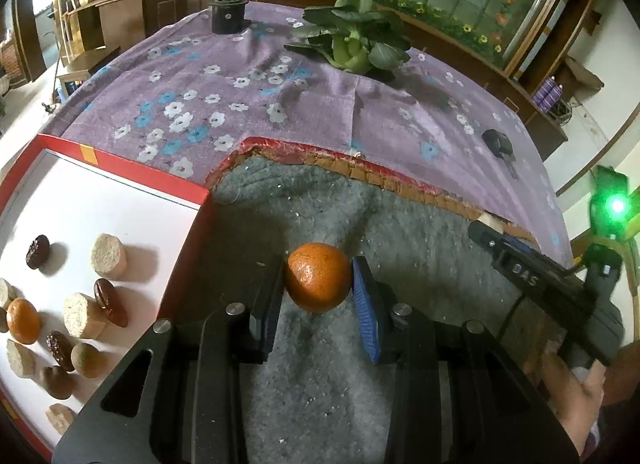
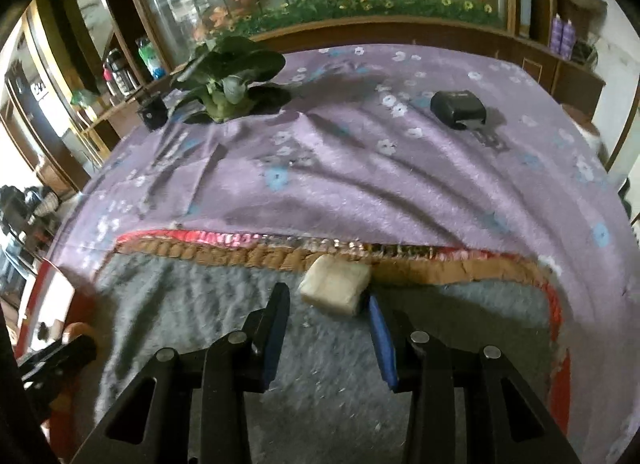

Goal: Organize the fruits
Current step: 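Grasp the orange with the left gripper while the right gripper grasps a white cube, then carry the orange with the left gripper while the right gripper carries the cube to the tray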

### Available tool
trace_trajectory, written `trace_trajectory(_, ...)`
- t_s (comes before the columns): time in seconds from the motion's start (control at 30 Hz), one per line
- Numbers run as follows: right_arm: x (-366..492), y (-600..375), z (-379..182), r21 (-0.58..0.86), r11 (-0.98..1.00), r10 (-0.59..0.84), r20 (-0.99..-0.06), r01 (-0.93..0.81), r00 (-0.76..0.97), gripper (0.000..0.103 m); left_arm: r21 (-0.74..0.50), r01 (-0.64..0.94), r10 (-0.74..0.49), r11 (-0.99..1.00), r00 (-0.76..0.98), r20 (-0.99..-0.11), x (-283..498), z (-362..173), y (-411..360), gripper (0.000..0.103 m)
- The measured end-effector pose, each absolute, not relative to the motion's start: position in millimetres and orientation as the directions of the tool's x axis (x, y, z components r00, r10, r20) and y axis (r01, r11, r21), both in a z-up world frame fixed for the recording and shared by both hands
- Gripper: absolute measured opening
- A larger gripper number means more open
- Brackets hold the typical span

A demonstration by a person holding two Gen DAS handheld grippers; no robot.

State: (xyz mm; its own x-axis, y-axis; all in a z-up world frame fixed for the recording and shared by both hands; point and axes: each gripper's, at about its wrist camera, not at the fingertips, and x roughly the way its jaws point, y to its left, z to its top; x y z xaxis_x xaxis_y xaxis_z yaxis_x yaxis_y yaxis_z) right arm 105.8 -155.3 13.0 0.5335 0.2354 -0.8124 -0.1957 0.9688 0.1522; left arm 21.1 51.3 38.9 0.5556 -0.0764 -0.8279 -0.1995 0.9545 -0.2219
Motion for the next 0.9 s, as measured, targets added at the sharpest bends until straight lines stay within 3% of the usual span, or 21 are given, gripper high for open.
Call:
trace_trajectory(0.43,66.9,-164.7,23.6,0.222,0.928,0.357,-0.759,-0.3,0.545,0.035,-0.18,-0.181,-0.048,0.967,0.566,-0.823,5.8,40.1,46.6,0.033)
trace_trajectory(0.9,-11.4,-113.7,49.7,0.24,0.86,0.468,-0.721,-0.45,0.511,0.034,-0.096,-0.222,0.066,0.97,0.626,-0.777,-52.3,60.4,66.7,0.033)
